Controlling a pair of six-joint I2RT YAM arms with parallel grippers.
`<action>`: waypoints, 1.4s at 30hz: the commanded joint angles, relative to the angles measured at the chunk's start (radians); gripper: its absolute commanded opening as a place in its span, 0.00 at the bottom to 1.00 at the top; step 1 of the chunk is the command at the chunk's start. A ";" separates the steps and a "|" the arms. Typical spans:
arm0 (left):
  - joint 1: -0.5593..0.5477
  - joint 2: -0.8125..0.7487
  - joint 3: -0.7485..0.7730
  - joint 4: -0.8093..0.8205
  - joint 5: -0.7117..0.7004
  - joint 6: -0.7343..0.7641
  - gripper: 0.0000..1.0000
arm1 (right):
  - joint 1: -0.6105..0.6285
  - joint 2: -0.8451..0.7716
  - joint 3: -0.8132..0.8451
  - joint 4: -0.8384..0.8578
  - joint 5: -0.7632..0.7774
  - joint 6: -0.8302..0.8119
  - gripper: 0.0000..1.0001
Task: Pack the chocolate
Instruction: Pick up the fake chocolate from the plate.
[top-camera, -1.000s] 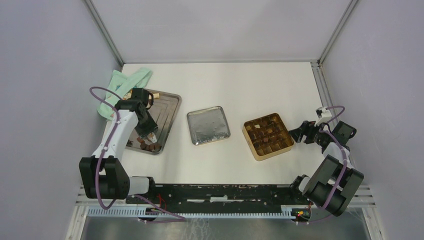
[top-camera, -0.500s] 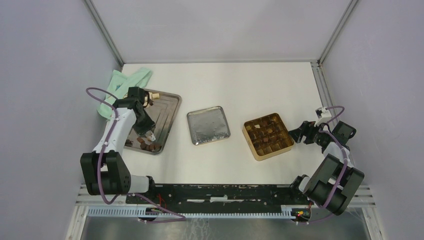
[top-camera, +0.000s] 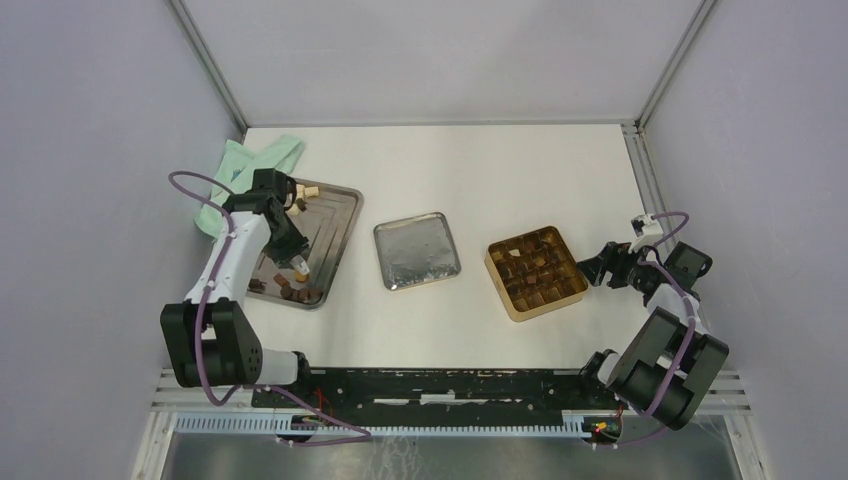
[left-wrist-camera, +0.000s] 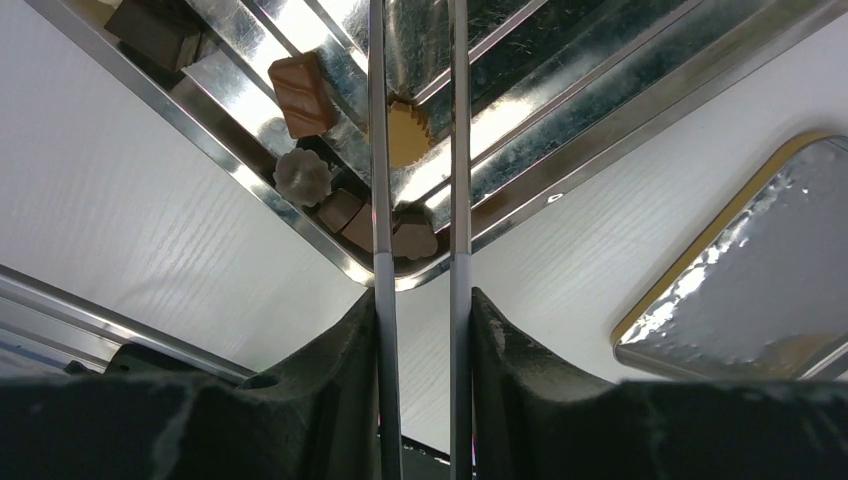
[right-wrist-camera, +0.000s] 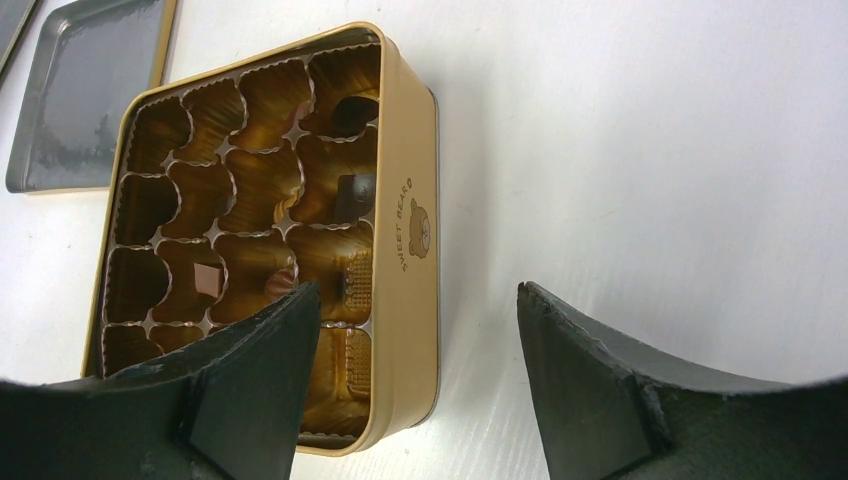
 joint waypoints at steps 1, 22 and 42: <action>0.005 -0.063 0.065 -0.011 0.012 0.050 0.02 | -0.004 0.005 0.034 0.013 -0.020 -0.012 0.78; 0.005 -0.099 0.021 -0.021 -0.019 0.089 0.33 | -0.004 0.011 0.030 0.015 -0.021 -0.015 0.77; 0.005 -0.068 -0.012 0.009 -0.011 0.120 0.48 | -0.003 0.014 0.033 0.011 -0.022 -0.019 0.78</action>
